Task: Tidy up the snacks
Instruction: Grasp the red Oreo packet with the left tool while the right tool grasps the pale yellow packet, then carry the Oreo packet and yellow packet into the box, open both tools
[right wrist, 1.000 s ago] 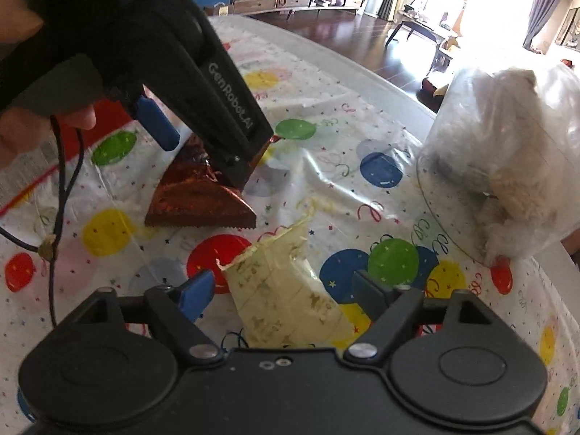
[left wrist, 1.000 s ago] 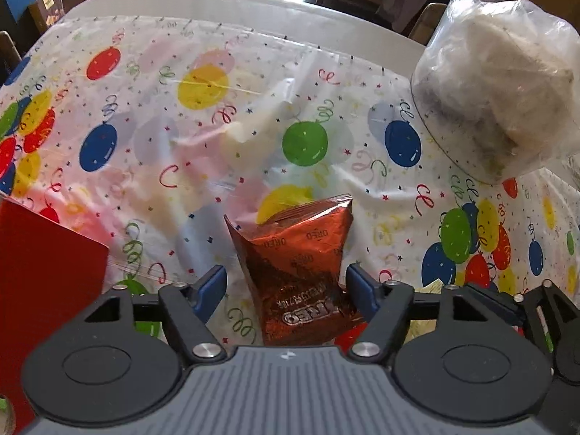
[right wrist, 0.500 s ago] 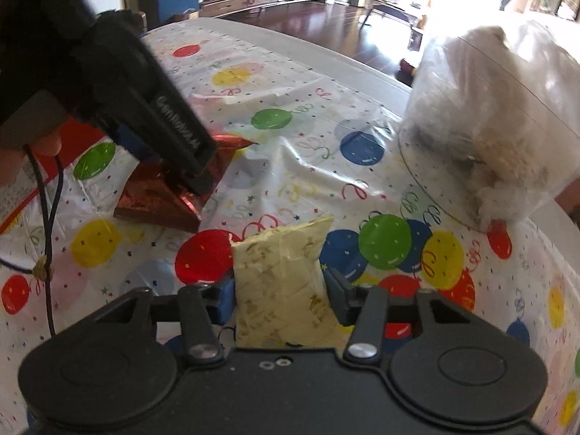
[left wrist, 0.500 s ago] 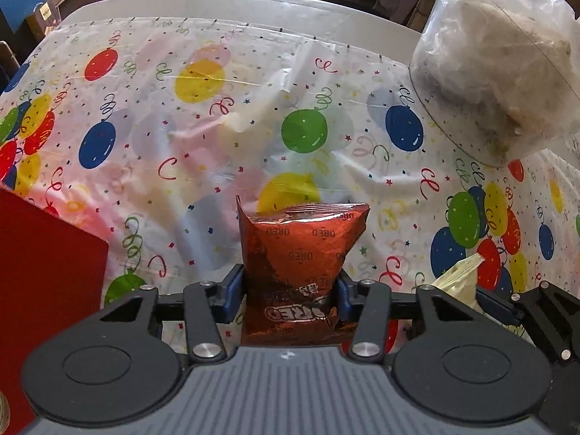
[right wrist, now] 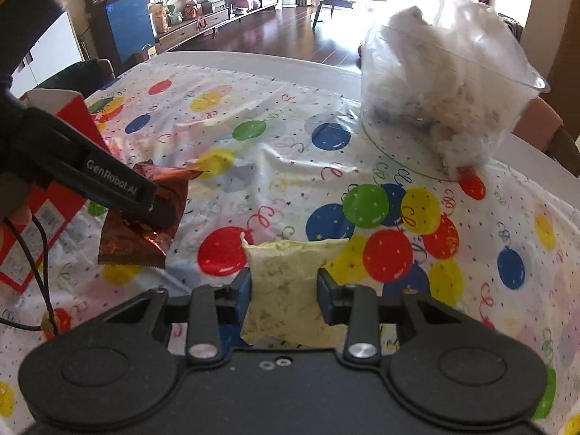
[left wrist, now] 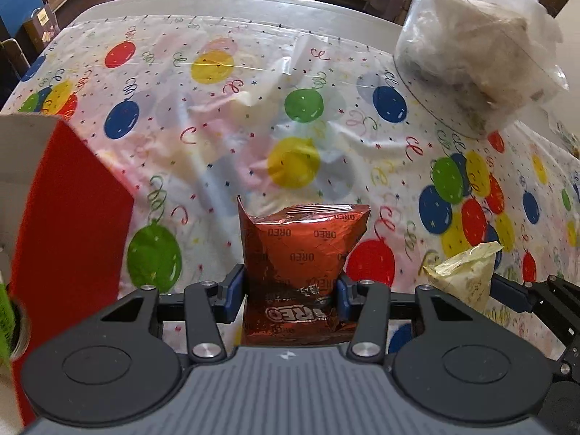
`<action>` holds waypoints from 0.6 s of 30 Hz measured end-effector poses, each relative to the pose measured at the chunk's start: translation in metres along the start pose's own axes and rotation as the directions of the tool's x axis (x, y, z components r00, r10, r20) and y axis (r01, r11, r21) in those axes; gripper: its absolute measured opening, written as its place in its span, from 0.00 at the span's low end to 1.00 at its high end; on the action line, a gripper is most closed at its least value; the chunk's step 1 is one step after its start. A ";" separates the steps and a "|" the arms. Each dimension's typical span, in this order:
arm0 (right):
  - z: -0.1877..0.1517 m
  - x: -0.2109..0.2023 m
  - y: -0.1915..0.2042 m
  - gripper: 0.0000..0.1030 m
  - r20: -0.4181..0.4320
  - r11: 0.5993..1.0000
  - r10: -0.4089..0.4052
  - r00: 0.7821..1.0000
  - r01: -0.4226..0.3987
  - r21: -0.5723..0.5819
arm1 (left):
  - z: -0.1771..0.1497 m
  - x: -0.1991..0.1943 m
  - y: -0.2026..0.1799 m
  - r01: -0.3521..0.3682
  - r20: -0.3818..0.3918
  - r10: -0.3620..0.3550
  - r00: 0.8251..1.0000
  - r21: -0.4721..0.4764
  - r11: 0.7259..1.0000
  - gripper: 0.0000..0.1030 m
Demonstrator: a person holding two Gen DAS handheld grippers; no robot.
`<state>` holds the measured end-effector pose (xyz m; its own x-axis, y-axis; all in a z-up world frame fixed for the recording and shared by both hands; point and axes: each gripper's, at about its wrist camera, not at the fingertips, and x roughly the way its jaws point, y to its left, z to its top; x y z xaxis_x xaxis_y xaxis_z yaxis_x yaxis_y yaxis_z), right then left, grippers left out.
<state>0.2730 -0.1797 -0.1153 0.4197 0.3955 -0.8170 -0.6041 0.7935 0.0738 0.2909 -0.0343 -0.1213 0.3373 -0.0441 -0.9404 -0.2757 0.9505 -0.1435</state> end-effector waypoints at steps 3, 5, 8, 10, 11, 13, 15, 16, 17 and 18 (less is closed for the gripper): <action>-0.005 -0.015 0.005 0.35 0.014 1.000 0.000 1.000 -0.001 0.022 | -0.009 -0.013 0.001 0.012 0.008 -0.012 1.000 0.020 1.000 0.46; -0.006 -0.027 0.008 0.35 0.028 0.999 0.003 1.000 -0.004 0.037 | -0.015 -0.022 0.001 0.017 0.012 -0.017 1.000 0.033 0.999 0.46; -0.008 -0.046 0.014 0.35 0.049 0.998 0.011 0.999 -0.014 0.058 | -0.024 -0.039 -0.001 0.023 0.023 -0.025 0.999 0.063 0.998 0.46; -0.008 -0.059 0.020 0.35 0.063 0.998 0.015 0.998 -0.019 0.066 | -0.030 -0.054 -0.003 0.033 0.040 -0.037 0.999 0.088 0.996 0.46; -0.009 -0.065 0.023 0.35 0.071 0.998 0.016 0.997 -0.021 0.067 | -0.032 -0.061 -0.003 0.033 0.048 -0.038 0.998 0.100 0.994 0.46; -0.009 -0.078 0.028 0.35 0.084 0.997 0.017 0.996 -0.024 0.075 | -0.037 -0.076 -0.003 0.043 0.065 -0.051 0.997 0.118 0.992 0.46; -0.009 -0.090 0.035 0.35 0.095 0.996 0.022 0.995 -0.030 0.084 | -0.041 -0.089 -0.003 0.043 0.077 -0.054 0.996 0.136 0.990 0.46; -0.009 -0.097 0.039 0.35 0.104 0.996 0.024 0.994 -0.033 0.088 | -0.043 -0.096 -0.002 0.040 0.087 -0.053 0.995 0.149 0.988 0.46; -0.009 -0.102 0.042 0.35 0.112 0.995 0.025 0.993 -0.036 0.092 | -0.046 -0.103 -0.002 0.036 0.097 -0.052 0.994 0.161 0.986 0.46; -0.009 -0.107 0.046 0.35 0.117 0.995 0.028 0.993 -0.039 0.095 | -0.048 -0.109 -0.001 0.033 0.106 -0.051 0.993 0.169 0.985 0.46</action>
<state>0.1947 -0.1897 -0.0296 0.4793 0.4689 -0.7419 -0.5527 0.8179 0.1598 0.2108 -0.0449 -0.0339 0.4448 -0.0595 -0.8936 -0.1086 0.9868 -0.1198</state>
